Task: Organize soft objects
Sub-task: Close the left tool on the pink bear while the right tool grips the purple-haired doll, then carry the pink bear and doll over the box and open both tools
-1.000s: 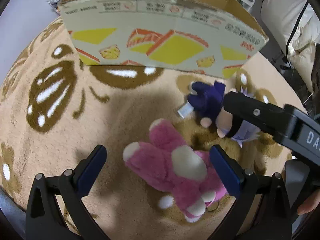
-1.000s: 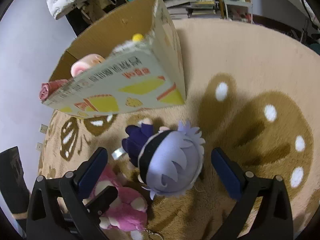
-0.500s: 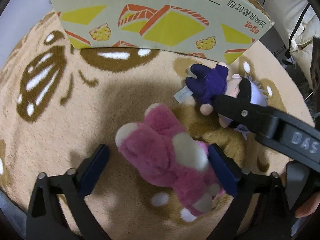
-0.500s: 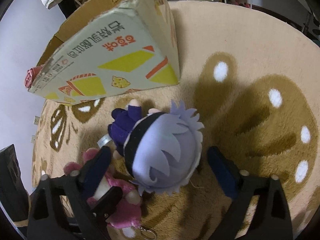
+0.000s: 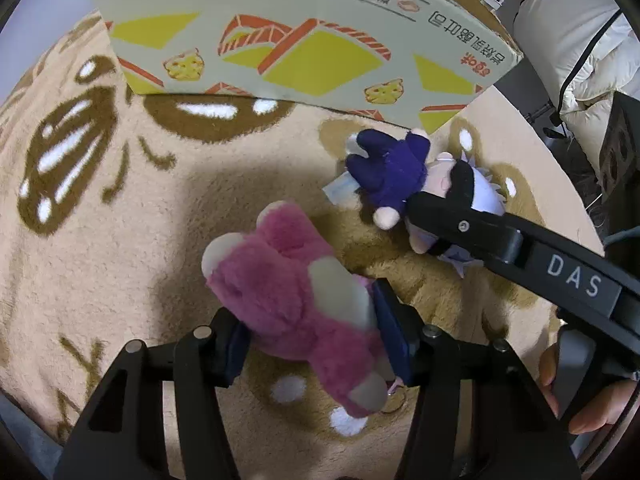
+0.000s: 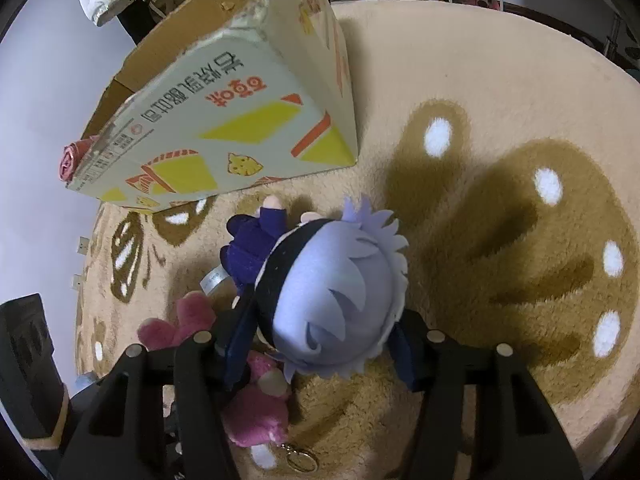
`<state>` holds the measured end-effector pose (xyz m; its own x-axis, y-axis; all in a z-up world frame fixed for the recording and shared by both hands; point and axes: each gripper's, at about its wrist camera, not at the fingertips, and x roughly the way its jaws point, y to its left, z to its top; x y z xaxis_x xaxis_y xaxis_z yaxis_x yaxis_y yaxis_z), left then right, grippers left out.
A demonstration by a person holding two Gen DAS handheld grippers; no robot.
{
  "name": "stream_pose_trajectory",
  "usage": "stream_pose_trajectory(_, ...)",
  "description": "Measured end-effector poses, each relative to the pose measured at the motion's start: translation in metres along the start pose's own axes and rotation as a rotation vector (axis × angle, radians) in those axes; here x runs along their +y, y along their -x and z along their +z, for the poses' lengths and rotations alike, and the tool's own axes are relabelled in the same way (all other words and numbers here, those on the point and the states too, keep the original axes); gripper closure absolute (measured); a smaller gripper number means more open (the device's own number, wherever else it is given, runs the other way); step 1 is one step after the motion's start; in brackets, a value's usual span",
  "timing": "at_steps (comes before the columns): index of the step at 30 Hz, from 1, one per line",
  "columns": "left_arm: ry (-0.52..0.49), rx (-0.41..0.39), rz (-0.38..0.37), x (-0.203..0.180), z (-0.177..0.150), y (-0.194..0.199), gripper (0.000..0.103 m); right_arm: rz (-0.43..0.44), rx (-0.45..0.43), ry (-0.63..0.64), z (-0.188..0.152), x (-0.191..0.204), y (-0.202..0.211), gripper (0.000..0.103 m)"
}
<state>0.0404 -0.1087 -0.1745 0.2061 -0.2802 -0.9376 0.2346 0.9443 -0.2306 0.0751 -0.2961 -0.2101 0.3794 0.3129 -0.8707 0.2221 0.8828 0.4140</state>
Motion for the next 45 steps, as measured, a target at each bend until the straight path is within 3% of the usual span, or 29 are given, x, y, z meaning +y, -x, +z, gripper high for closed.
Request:
stream_pose_trajectory(8, -0.053, -0.093, 0.102, -0.003, 0.007, 0.023, 0.049, 0.024, -0.068, 0.02, -0.002, 0.006, 0.025, 0.041)
stream_pose_trajectory(23, -0.118, -0.464, 0.303, 0.001, 0.02, 0.112, 0.049, 0.076, -0.264, 0.093, -0.005, 0.027, 0.089, 0.041)
stream_pose_trajectory(33, -0.186, -0.719, 0.342, -0.013, 0.026, 0.193, 0.049, 0.068, -0.4, 0.168, -0.004, 0.044, 0.127, 0.041)
stream_pose_trajectory(45, -0.238, -0.887, 0.344, -0.015, 0.048, 0.243, 0.049, 0.051, -0.581, 0.24, 0.004, 0.066, 0.17, 0.041)
